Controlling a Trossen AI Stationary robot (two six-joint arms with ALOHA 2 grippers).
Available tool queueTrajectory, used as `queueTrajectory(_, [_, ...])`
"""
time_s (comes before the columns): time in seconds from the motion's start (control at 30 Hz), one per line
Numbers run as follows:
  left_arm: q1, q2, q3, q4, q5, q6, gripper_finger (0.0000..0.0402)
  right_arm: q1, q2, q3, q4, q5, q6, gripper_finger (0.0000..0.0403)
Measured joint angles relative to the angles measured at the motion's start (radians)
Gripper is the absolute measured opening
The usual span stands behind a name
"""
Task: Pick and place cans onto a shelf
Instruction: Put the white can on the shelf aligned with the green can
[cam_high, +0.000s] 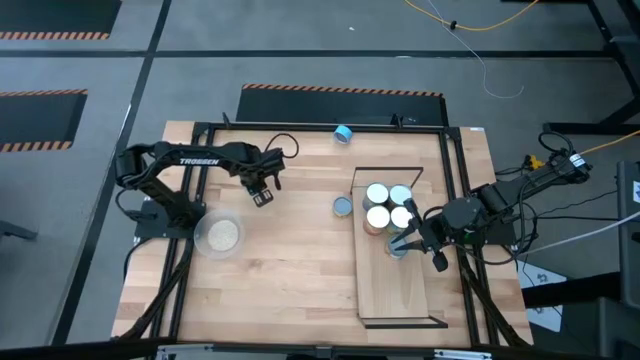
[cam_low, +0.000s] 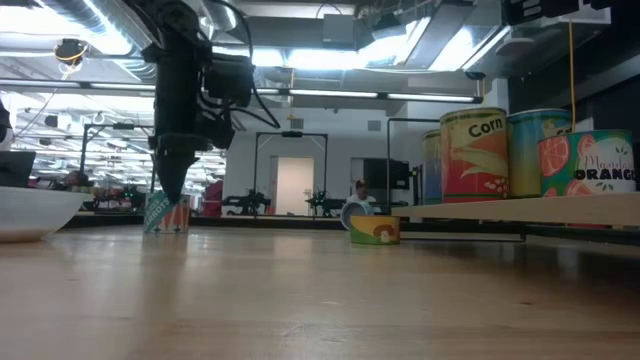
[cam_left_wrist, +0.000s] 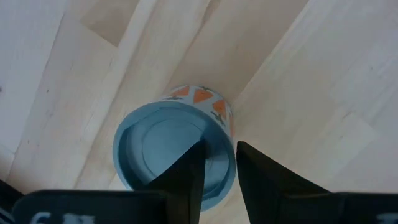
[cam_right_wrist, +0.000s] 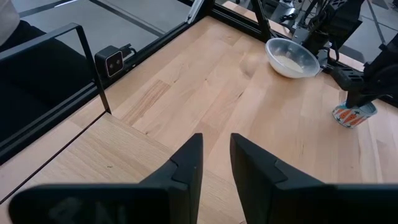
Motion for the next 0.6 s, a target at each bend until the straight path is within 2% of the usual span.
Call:
queueTrajectory(0.2, [-0.006, -0.001, -0.013, 0.004, -0.003, -0.023, 0.0073, 0.000, 0.000, 0.000, 0.000, 0.000, 0.000, 0.0086])
queueTrajectory(0.4, [-0.028, 0.000, -0.015, 0.042, -0.008, -0.033, 0.0012, 0.000, 0.000, 0.000, 0.000, 0.000, 0.000, 0.0086])
queueTrajectory(0.6, [-0.086, 0.008, 0.040, 0.056, 0.017, -0.053, 0.0006, 0.000, -0.007, 0.000, 0.000, 0.001, 0.000, 0.0086])
